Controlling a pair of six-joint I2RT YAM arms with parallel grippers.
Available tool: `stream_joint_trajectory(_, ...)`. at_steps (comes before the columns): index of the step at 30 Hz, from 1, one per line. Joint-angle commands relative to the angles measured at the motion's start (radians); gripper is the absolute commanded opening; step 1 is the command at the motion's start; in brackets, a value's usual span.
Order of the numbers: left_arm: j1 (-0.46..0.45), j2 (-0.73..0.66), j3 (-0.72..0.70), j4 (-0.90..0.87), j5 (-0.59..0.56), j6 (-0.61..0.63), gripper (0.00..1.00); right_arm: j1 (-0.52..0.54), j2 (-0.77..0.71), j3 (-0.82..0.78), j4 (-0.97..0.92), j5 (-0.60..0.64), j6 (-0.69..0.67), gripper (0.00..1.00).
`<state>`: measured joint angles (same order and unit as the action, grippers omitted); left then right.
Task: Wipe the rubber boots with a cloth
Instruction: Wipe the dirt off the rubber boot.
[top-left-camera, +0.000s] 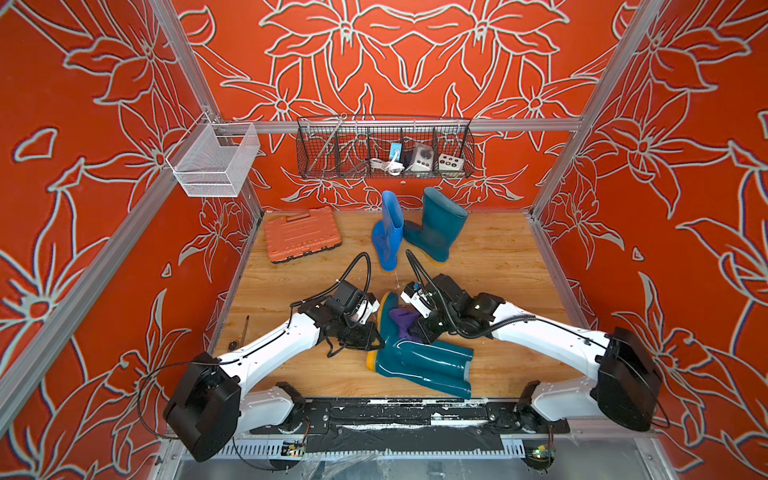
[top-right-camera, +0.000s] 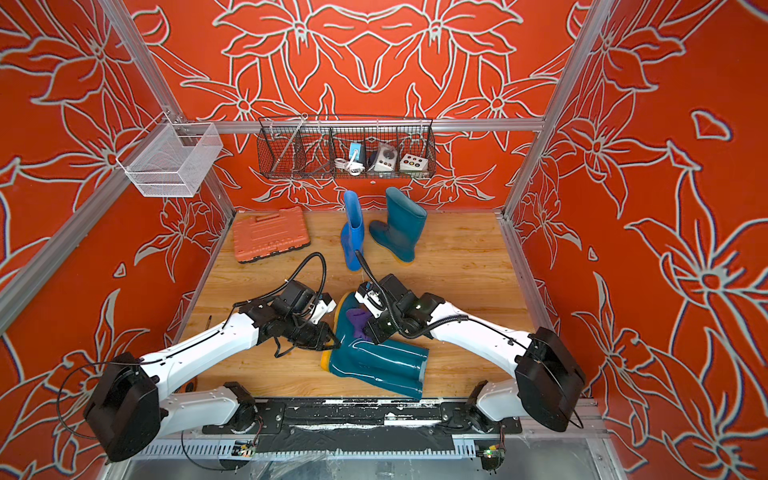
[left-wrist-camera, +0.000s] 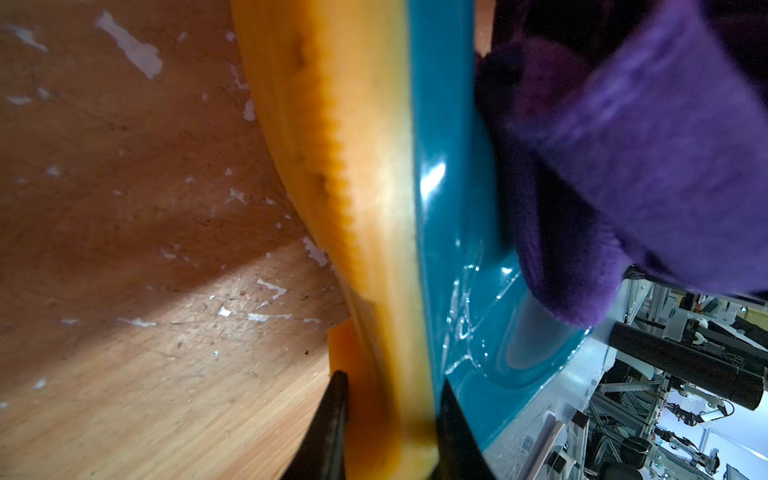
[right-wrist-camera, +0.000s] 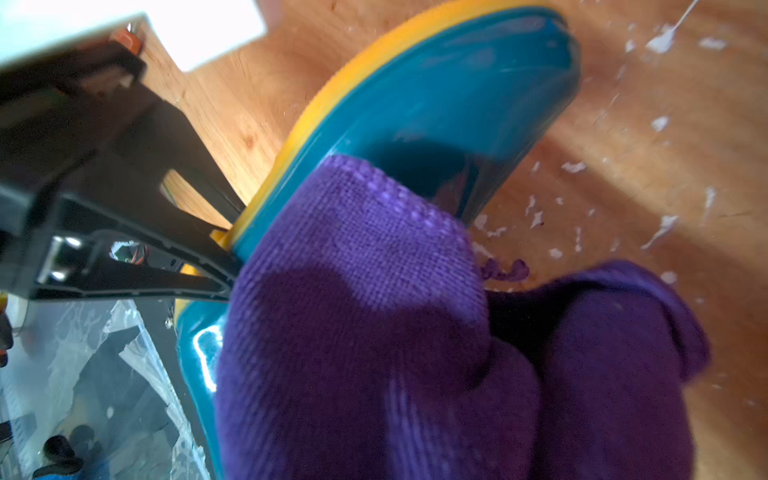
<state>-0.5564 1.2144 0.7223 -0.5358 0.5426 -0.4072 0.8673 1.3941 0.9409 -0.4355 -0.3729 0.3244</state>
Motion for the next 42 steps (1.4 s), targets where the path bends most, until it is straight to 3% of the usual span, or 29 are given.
stream_joint_trajectory(1,0.006,-0.028,0.038,0.101,0.039,0.016,0.0,-0.026,0.137,0.148,-0.043,0.077,-0.004,0.0)
stream_joint_trajectory(5,0.006,-0.035,0.043,0.104,0.028,0.007,0.0,-0.029,0.335,0.353,-0.009,0.067,-0.01,0.0)
stream_joint_trajectory(8,0.007,-0.041,0.04,0.096,0.022,0.018,0.0,-0.017,0.384,0.369,0.001,0.009,-0.027,0.0)
stream_joint_trajectory(14,0.007,0.019,0.056,0.1,0.011,0.071,0.0,-0.017,0.187,0.045,0.022,0.0,-0.038,0.0)
stream_joint_trajectory(18,0.004,0.103,0.115,0.138,-0.012,0.131,0.0,-0.033,0.018,-0.126,-0.013,0.037,0.024,0.0)
stream_joint_trajectory(21,-0.001,0.206,0.171,0.179,-0.025,0.26,0.0,-0.111,-0.085,-0.174,-0.04,0.072,0.116,0.0)
stream_joint_trajectory(24,0.0,0.294,0.277,0.126,-0.127,0.403,0.0,-0.222,-0.122,-0.18,-0.056,0.074,0.155,0.0)
stream_joint_trajectory(26,-0.001,0.322,0.321,0.12,-0.177,0.477,0.07,-0.259,-0.118,-0.162,-0.072,0.078,0.135,0.0)
stream_joint_trajectory(30,-0.001,0.366,0.382,0.098,-0.263,0.542,0.48,-0.266,-0.074,-0.105,-0.11,0.047,0.068,0.0)
stream_joint_trajectory(32,-0.001,0.333,0.351,0.131,-0.308,0.516,0.57,-0.266,-0.06,-0.09,-0.115,0.022,0.05,0.0)
stream_joint_trajectory(36,0.006,0.182,0.167,0.284,-0.313,0.381,0.64,-0.264,-0.061,-0.063,-0.121,-0.003,0.02,0.0)
stream_joint_trajectory(42,0.013,0.087,-0.081,0.536,-0.216,0.213,0.65,-0.249,-0.015,0.04,-0.152,-0.046,-0.063,0.0)
